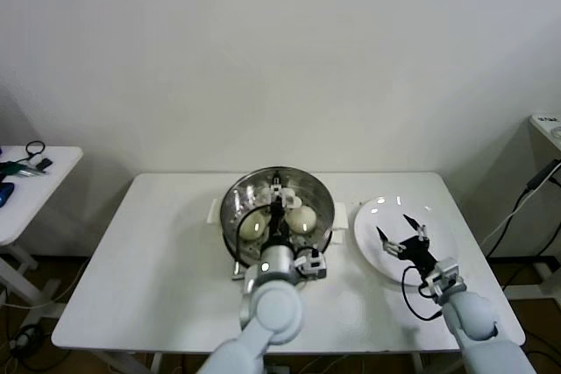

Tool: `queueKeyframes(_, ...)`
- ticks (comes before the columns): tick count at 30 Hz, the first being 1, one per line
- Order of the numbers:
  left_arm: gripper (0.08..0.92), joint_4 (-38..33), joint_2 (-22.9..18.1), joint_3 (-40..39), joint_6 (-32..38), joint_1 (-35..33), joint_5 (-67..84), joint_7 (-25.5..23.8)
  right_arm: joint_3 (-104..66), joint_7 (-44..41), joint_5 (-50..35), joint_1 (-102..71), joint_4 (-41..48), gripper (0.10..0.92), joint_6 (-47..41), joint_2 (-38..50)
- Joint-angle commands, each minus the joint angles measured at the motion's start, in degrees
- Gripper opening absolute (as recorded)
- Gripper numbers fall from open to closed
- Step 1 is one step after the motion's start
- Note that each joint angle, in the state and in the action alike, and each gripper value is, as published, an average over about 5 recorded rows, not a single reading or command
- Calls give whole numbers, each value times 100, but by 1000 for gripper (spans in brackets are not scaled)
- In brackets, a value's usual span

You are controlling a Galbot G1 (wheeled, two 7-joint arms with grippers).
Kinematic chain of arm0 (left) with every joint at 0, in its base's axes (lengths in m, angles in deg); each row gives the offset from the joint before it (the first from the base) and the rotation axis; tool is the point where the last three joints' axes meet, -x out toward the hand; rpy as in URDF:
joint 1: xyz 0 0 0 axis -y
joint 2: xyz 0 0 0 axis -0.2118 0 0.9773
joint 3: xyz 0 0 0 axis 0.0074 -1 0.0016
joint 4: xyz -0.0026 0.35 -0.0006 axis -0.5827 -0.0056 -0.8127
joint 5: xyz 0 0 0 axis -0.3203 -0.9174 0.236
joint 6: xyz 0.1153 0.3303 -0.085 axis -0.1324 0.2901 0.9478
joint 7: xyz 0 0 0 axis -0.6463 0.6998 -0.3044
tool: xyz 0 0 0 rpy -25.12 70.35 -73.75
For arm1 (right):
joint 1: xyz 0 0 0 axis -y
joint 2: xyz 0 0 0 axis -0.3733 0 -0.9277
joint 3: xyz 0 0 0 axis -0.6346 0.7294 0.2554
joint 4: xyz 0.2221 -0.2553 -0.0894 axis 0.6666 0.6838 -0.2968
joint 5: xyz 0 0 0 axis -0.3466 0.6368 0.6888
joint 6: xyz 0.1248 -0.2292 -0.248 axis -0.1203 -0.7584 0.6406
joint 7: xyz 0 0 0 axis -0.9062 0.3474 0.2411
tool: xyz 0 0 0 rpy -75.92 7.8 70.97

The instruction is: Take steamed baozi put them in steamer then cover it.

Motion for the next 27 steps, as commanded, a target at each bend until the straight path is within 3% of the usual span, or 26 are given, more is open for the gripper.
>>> queueKeyframes(1,671,-885,567,-27,-141,-175,572,-112,-12,-8,-57,8,-21,823,-84,15)
queueKeyframes(7,809,-1289,853,83,55,-477,1177,227,-21,-14,-41,20,-33,823,-90,24)
queueKeyframes(14,822,-1889,1429,615,335,-1106,2110,738,-38,-25,-7,24,-51,823,-96,48)
queueKeyframes(19,823,-2211,1640,1472,875,-1535,3263,1224,-104,-62,22,-26,-110,823,-88,64)
queueKeyframes(23,823,-2271,1665,2224,1492,-1990,4150,1921,-200,-114,5,-119,-177,823,-44,98)
queueKeyframes(27,823,-2288,1352,3022,2131,-2613,4843,2579,-392,-189,-122,-301,-293,823,48,169)
